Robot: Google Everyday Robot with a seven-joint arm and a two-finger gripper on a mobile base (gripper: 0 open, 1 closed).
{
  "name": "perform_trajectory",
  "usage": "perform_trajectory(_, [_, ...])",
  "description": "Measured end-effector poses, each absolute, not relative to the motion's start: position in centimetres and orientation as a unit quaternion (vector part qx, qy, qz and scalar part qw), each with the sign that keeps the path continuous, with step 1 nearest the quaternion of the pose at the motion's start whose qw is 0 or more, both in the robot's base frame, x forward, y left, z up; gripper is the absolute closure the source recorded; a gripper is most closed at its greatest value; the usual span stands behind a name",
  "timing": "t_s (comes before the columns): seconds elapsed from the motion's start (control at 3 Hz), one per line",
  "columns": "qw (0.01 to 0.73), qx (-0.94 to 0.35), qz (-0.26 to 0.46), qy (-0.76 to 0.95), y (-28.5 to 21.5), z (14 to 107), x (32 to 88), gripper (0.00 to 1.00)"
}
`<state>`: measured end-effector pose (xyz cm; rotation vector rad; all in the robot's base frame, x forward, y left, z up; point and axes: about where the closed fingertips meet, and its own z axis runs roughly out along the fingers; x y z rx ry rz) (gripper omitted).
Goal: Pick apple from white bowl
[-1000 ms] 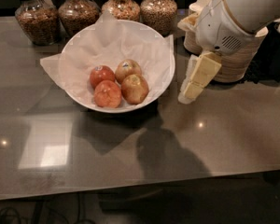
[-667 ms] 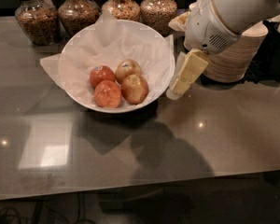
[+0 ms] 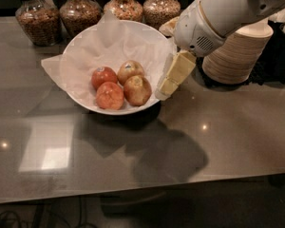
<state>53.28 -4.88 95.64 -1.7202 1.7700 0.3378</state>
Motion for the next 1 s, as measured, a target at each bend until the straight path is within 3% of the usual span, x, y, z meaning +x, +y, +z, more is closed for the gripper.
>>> perform_trajectory(0.33, [0.322, -0.652, 0.153, 0.670, -3.7, 95.2, 53.6, 0.00])
perform_trajectory(1.0, [0.315, -0.632, 0.165, 0.688, -3.3, 93.3, 54.6, 0.22])
